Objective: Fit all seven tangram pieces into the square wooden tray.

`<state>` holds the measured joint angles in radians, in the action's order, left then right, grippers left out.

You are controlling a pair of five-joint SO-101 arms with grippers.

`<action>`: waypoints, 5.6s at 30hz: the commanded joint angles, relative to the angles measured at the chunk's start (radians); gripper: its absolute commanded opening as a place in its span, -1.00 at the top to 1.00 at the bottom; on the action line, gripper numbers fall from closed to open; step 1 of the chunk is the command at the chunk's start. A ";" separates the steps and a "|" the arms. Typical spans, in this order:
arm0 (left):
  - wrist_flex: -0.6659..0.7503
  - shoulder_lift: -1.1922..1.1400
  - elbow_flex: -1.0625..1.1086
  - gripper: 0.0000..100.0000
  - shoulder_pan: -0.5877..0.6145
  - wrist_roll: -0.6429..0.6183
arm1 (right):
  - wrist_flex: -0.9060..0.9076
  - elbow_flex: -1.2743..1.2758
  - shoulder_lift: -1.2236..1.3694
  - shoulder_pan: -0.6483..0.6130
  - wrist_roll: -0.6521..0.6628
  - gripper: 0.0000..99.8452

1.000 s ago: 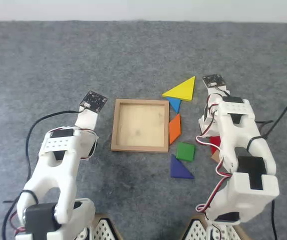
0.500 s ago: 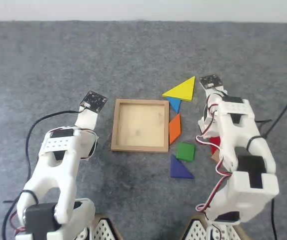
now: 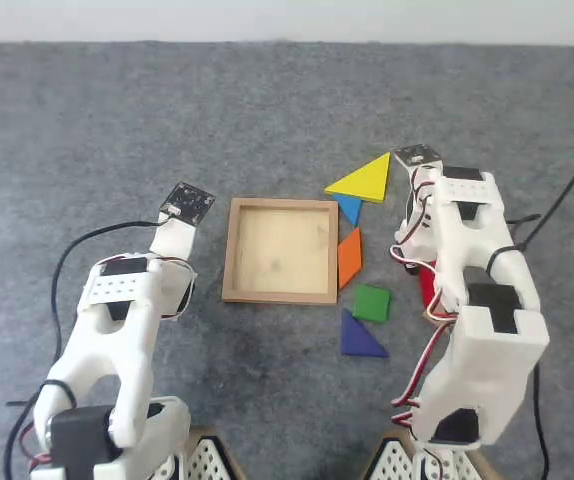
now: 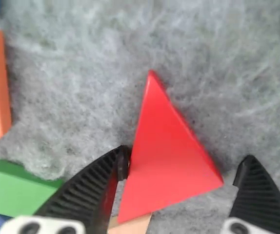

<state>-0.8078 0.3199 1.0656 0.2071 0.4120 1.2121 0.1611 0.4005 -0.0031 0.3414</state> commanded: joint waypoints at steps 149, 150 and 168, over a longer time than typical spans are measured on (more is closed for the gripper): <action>0.140 0.609 0.328 0.92 0.054 0.006 | 0.070 -0.506 0.188 -0.713 -0.256 0.98; 0.140 0.643 0.338 0.92 0.068 0.005 | 0.067 -0.506 0.188 -0.725 -0.258 0.98; 0.078 0.878 0.364 0.92 -0.071 -0.127 | 0.440 -0.384 -0.358 -0.466 -0.199 0.98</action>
<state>-0.6897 1.1761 1.5060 0.2194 0.3399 1.6157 -0.2977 0.2440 -0.5462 0.1020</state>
